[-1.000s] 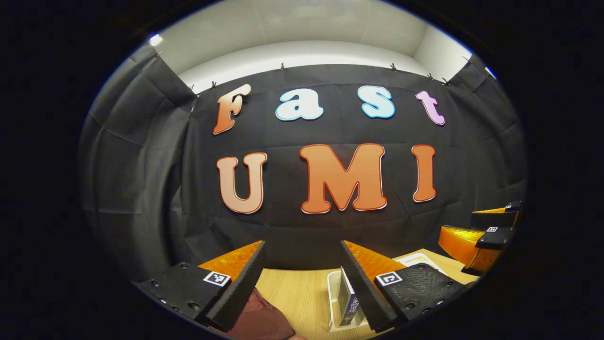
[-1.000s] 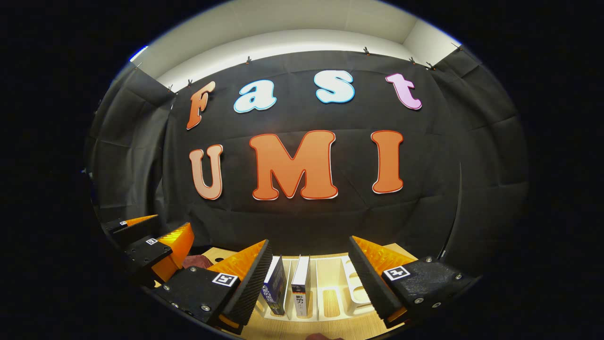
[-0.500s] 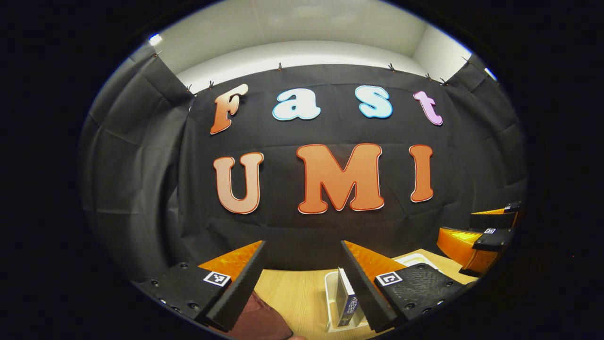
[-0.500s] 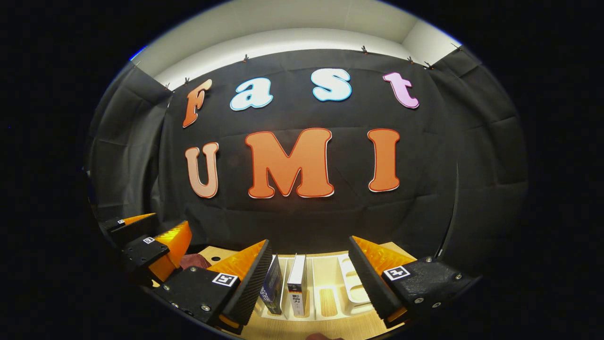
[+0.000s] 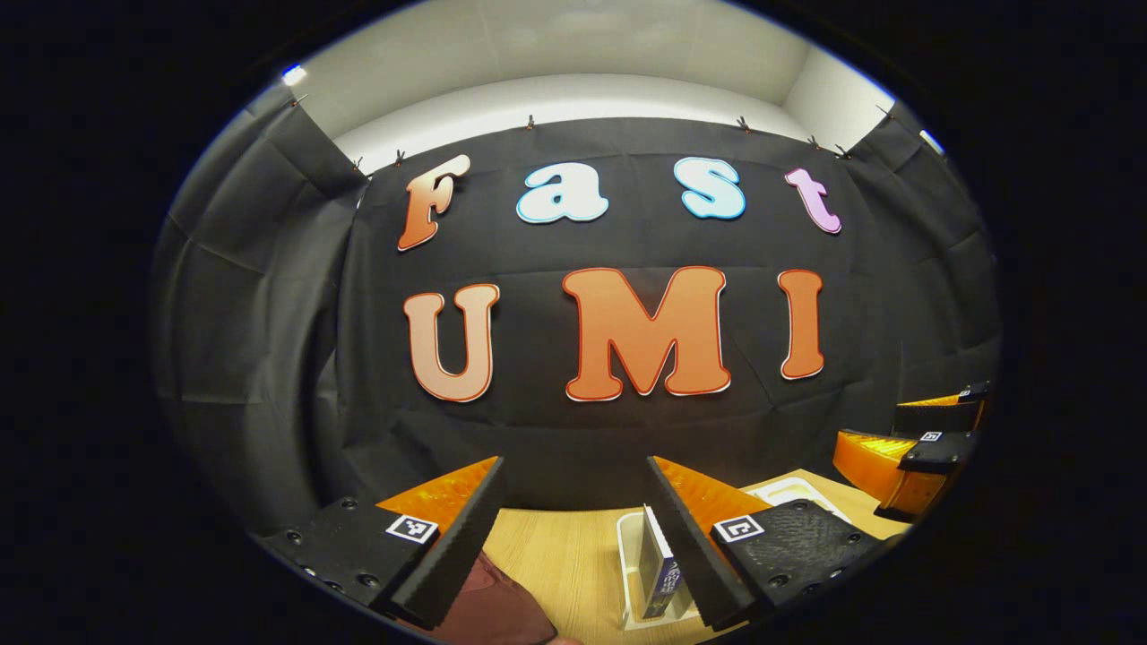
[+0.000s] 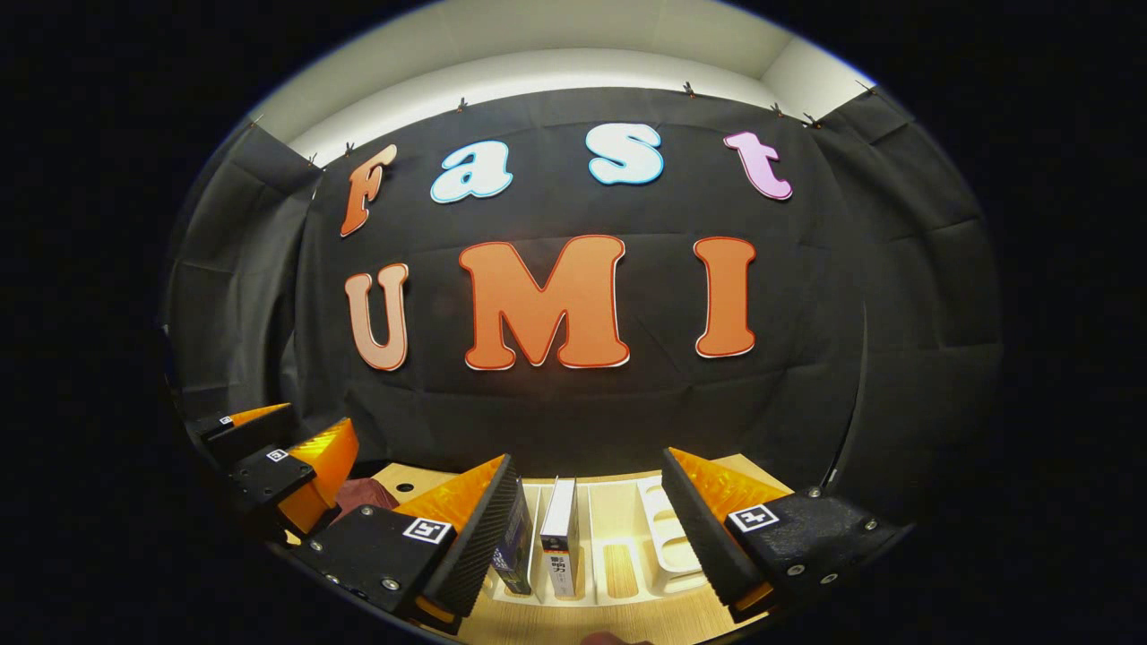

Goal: Open the schoolbag, grab two books from the bookshelf and put them into the schoolbag.

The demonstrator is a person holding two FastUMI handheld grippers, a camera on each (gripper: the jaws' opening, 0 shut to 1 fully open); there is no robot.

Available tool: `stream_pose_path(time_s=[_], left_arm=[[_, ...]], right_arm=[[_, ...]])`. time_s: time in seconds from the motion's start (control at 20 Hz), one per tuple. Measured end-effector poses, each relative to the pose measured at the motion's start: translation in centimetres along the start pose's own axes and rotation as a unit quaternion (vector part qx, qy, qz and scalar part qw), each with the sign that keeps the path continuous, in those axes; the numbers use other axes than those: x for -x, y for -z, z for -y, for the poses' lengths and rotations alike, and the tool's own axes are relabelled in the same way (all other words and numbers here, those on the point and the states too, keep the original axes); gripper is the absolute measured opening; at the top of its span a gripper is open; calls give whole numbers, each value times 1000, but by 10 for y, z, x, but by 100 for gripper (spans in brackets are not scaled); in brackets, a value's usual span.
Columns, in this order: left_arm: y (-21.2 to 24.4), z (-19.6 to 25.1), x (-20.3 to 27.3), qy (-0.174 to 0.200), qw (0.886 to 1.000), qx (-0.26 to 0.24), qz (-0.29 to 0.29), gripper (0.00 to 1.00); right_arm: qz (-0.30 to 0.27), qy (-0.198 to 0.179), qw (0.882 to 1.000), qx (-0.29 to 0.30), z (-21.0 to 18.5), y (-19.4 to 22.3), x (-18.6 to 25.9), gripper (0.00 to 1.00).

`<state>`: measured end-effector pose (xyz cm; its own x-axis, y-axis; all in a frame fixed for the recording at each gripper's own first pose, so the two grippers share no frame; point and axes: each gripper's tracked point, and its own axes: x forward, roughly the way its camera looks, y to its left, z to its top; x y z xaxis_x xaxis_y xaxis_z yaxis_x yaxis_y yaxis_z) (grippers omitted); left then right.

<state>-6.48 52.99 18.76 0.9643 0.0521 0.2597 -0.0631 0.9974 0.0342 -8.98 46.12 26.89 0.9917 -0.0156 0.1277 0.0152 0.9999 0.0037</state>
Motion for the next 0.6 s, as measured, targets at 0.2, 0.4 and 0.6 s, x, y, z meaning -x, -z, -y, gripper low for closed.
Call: stream_pose_path(time_s=[0.2,0.4,0.6], left_arm=[[5,-2,-4,7,1000,-10,-4,95],[51,-25,-2,5,998,-42,-51,95],[100,-46,7,4,991,-94,-100,95]], right_arm=[[-2,1,1000,2,-1,3,-4,96],[-16,-4,1000,9,-7,16,-8,96],[-25,-3,1000,14,-11,24,-14,96]])
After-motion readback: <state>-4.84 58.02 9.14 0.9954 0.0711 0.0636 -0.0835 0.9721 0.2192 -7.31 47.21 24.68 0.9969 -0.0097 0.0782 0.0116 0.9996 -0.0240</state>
